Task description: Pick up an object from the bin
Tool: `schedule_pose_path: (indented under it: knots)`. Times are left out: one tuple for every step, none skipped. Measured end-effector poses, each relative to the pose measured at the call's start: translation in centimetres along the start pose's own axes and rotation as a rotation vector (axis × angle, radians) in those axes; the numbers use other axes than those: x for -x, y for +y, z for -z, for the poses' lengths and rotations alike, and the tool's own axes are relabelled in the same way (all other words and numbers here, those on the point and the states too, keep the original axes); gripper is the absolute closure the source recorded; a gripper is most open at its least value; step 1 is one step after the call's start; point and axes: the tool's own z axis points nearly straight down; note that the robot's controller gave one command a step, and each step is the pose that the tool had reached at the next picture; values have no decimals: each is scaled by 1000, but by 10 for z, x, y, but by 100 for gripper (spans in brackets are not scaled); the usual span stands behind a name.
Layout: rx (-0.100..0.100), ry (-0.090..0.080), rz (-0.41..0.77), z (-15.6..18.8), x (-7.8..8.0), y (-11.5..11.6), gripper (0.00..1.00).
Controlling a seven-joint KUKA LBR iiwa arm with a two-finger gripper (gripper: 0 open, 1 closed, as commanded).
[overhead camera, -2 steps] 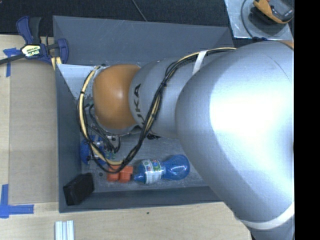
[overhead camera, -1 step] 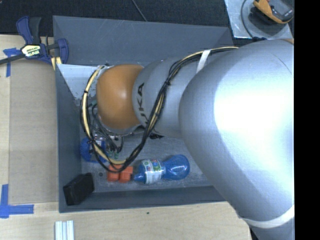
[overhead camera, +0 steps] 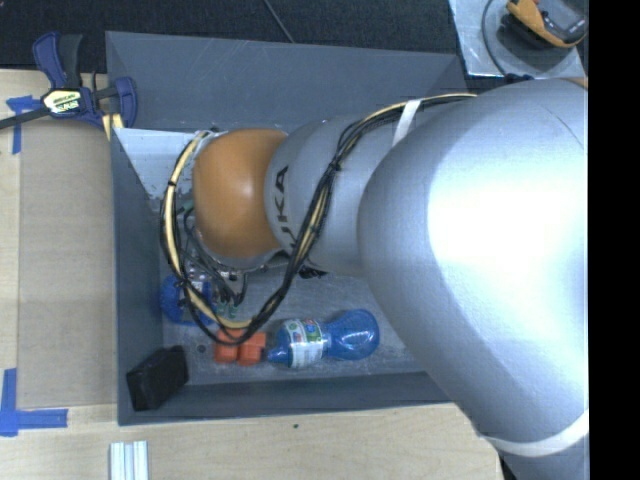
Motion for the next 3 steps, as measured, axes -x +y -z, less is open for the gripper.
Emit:
schedule_pose_path:
  knots:
    - [-7, 11, -1, 25, -3, -2, 100]
    - [-3, 5, -1, 72, 0, -1, 100]
    - [-2, 3, -2, 117, 1, -1, 100]
